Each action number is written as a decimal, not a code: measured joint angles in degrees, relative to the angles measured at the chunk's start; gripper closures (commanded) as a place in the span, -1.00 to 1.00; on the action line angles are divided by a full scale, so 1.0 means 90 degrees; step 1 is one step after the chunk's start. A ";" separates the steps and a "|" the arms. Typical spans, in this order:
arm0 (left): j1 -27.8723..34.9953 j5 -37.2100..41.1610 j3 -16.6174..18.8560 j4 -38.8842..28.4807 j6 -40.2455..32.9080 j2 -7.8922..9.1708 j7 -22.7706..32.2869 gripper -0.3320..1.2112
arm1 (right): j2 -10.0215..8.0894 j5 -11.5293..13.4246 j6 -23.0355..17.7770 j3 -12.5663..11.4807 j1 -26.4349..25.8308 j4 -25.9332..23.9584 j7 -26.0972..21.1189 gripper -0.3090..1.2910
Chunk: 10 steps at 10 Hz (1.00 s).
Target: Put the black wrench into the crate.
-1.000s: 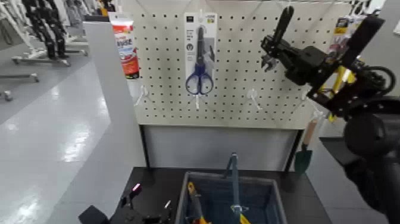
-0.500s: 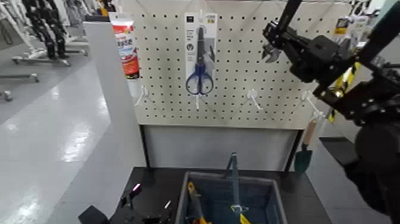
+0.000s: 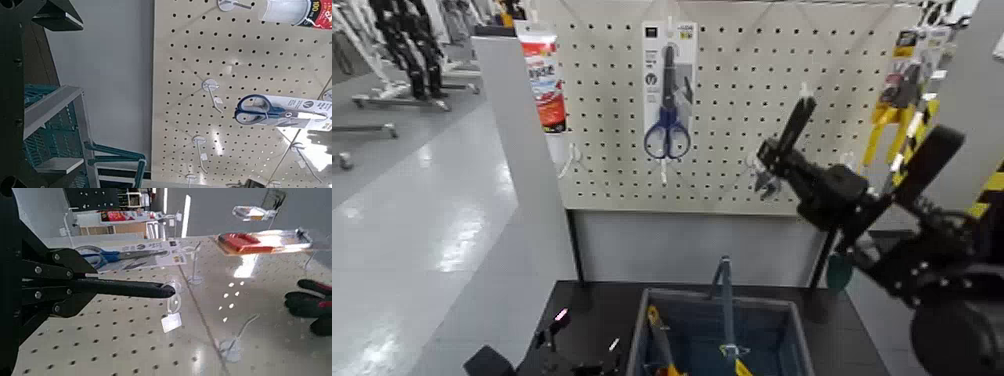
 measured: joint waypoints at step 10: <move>-0.0003 0.0001 -0.0028 0.0006 0.0001 0.0033 0.0000 -0.44 | 0.0256 0.0658 0.1462 -0.0102 0.1373 0.0091 -0.0608 0.75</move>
